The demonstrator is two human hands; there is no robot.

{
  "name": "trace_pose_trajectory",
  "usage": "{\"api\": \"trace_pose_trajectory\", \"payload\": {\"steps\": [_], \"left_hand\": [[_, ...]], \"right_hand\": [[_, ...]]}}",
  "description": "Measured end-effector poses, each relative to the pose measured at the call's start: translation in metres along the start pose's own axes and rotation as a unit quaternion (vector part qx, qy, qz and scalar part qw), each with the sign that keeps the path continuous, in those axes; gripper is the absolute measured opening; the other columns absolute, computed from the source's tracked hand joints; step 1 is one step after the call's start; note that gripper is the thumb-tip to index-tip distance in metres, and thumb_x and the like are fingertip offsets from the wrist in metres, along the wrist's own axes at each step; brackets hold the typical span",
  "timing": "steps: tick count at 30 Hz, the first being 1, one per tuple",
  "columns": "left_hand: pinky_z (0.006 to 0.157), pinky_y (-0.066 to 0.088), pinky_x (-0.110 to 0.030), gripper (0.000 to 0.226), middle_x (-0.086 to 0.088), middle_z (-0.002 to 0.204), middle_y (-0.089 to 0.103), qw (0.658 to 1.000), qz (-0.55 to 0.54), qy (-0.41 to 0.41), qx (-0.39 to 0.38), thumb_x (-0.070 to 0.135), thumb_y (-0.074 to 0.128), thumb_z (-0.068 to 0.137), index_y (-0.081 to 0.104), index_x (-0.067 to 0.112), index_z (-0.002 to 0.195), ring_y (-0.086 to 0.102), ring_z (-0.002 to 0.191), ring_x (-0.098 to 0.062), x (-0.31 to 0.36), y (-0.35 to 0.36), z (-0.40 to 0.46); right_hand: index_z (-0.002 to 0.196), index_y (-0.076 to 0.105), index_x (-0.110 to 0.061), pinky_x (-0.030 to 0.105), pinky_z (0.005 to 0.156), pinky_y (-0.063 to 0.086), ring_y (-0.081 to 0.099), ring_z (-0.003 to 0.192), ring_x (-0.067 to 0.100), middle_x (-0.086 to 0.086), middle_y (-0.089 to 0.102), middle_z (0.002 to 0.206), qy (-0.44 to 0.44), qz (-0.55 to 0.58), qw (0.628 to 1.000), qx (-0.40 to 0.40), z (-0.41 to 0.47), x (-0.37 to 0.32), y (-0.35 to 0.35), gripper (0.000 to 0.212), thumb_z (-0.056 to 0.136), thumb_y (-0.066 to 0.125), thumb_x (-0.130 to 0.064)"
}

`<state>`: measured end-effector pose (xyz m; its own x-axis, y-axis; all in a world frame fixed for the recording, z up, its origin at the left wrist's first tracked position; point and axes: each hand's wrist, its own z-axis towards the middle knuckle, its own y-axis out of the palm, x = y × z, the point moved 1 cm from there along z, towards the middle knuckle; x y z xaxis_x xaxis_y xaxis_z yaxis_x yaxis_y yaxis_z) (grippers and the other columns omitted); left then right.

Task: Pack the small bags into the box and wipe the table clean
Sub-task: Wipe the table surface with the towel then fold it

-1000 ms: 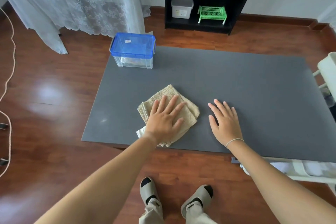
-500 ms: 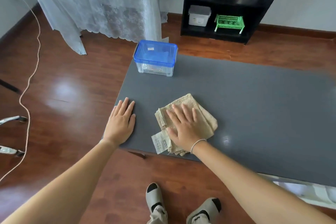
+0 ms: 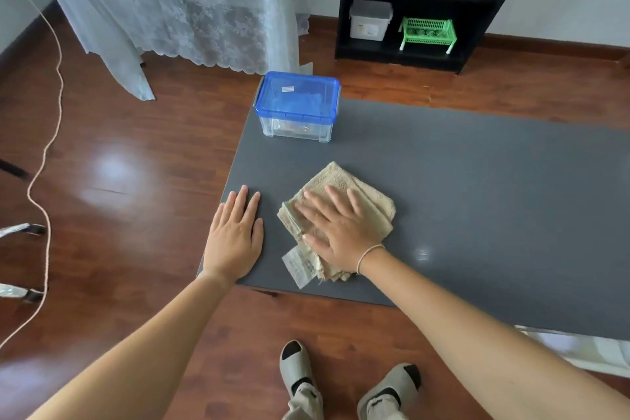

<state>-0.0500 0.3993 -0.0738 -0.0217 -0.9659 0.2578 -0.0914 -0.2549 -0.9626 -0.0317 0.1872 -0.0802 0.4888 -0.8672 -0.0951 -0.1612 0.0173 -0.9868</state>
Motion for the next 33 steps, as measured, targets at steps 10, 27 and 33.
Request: {"api": "trace_pose_trajectory", "payload": {"steps": [10,27,33], "left_hand": [[0.118,0.010,-0.043,0.054,-0.012,0.154,0.025,0.997,-0.013,0.073,-0.005,0.033,0.023,0.092,0.034,0.016,0.142,0.017,0.143,-0.034,0.073,0.007,0.014],[0.119,0.010,-0.043,0.057,-0.009,0.154,0.024,0.987,0.008,0.156,-0.047,0.037,0.024,0.090,0.033,0.016,0.142,0.016,0.144,-0.032,0.188,0.049,0.028],[0.119,0.009,-0.042,0.057,-0.008,0.155,0.023,0.987,0.024,0.152,-0.043,0.038,0.022,0.091,0.031,0.018,0.143,0.014,0.144,-0.030,0.191,0.051,0.027]], "right_hand": [[0.144,0.010,-0.043,0.058,0.115,0.001,-0.007,0.144,0.035,-0.005,0.001,0.159,0.516,0.064,0.854,-0.010,-0.164,0.198,-0.008,0.065,0.083,0.010,-0.067],[0.129,-0.023,-0.058,0.050,0.118,0.003,-0.006,0.146,0.027,-0.020,-0.009,0.155,0.434,0.031,0.900,0.001,-0.314,0.264,0.013,0.054,0.078,-0.008,-0.071],[0.140,0.001,-0.047,0.058,0.115,-0.003,-0.007,0.142,0.039,-0.009,0.001,0.158,0.597,0.090,0.797,-0.008,-0.286,0.338,-0.008,0.057,0.085,0.005,-0.061]]}}
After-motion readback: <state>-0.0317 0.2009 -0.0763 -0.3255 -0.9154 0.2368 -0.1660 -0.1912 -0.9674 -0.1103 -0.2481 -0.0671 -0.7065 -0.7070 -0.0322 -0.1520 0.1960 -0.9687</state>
